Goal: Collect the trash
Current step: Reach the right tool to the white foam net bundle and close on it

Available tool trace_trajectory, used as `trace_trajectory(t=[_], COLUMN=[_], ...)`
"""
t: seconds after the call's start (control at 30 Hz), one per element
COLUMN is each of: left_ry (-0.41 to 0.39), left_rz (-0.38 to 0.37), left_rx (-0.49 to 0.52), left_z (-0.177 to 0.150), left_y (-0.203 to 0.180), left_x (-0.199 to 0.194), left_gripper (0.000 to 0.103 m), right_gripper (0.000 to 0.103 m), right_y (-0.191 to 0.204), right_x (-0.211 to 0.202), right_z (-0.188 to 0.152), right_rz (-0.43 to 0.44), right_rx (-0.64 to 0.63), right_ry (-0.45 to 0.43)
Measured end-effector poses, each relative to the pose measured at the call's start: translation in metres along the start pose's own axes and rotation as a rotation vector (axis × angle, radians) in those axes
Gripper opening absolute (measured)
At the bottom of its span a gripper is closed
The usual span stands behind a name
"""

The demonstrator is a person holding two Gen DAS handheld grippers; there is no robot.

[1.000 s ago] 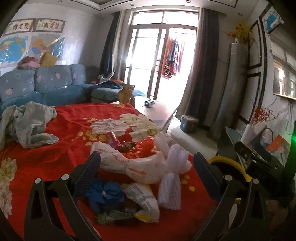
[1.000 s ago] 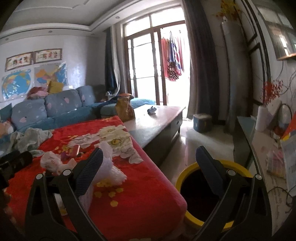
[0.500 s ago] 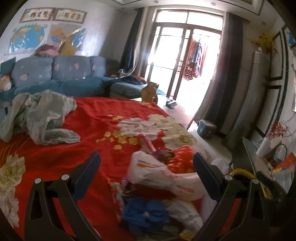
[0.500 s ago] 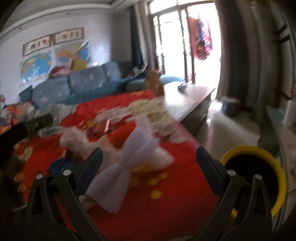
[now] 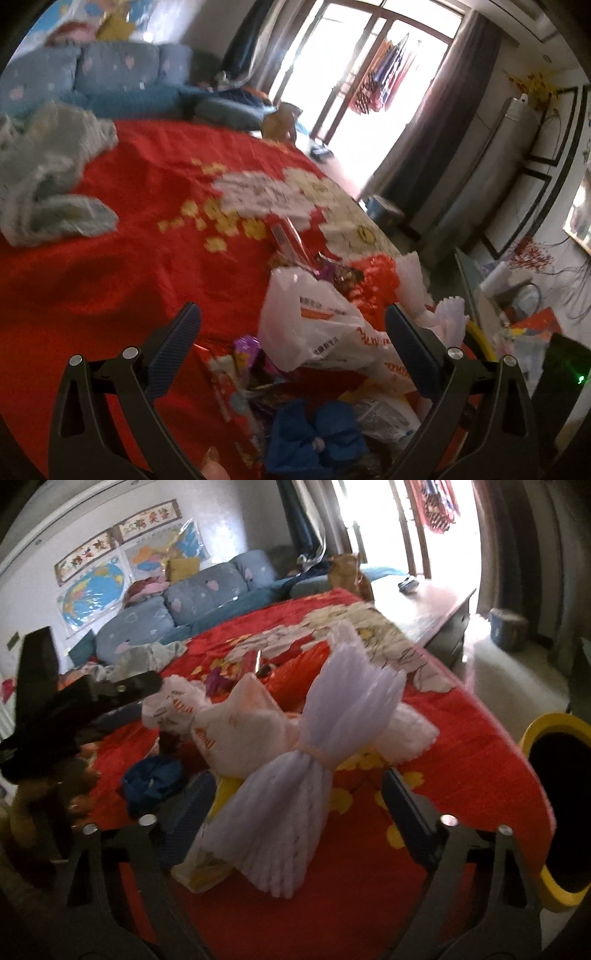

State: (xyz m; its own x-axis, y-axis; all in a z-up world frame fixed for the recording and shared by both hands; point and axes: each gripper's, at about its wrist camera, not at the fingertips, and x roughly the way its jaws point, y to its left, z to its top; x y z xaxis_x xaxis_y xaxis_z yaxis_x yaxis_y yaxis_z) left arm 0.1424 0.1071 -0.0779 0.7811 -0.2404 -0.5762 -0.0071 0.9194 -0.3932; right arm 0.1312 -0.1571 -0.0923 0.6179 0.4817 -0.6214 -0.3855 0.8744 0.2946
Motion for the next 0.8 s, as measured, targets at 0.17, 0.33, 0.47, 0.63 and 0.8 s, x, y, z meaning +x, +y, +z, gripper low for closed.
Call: trace_trajectory(t=[0.17,0.33,0.47,0.63,0.8], left_ry=[0.044,0.072,0.053,-0.003,-0.08], left_rz=[-0.06,-0.096,-0.072,-0.062,-0.07], left_rx=[-0.042,-0.057,-0.068,-0.047,-0.019], left_z=[-0.003,-0.005,-0.006,-0.003,0.004], left_y=[0.004,0.0,0.0,-0.007,-0.016], left_x=[0.014,0.02,0.012,-0.006,-0.035], left_gripper=[0.091,0.063,0.055,0.047,0.046], right_gripper=[0.062,0.048,0.039,0.031,0.028], right_y=[-0.003,0.0,-0.001,0.003,0.008], right_x=[0.006,0.005,0.002,-0.005,-0.018], right_z=[-0.001,-0.002,-0.002,0.0,0.005], right_rz=[0.078,0.109,0.114,0.115,0.118], right_rx=[0.034,0.022,0.013,-0.014,-0.048], right_ry=[0.049,0.062,0.052,0.028,-0.012])
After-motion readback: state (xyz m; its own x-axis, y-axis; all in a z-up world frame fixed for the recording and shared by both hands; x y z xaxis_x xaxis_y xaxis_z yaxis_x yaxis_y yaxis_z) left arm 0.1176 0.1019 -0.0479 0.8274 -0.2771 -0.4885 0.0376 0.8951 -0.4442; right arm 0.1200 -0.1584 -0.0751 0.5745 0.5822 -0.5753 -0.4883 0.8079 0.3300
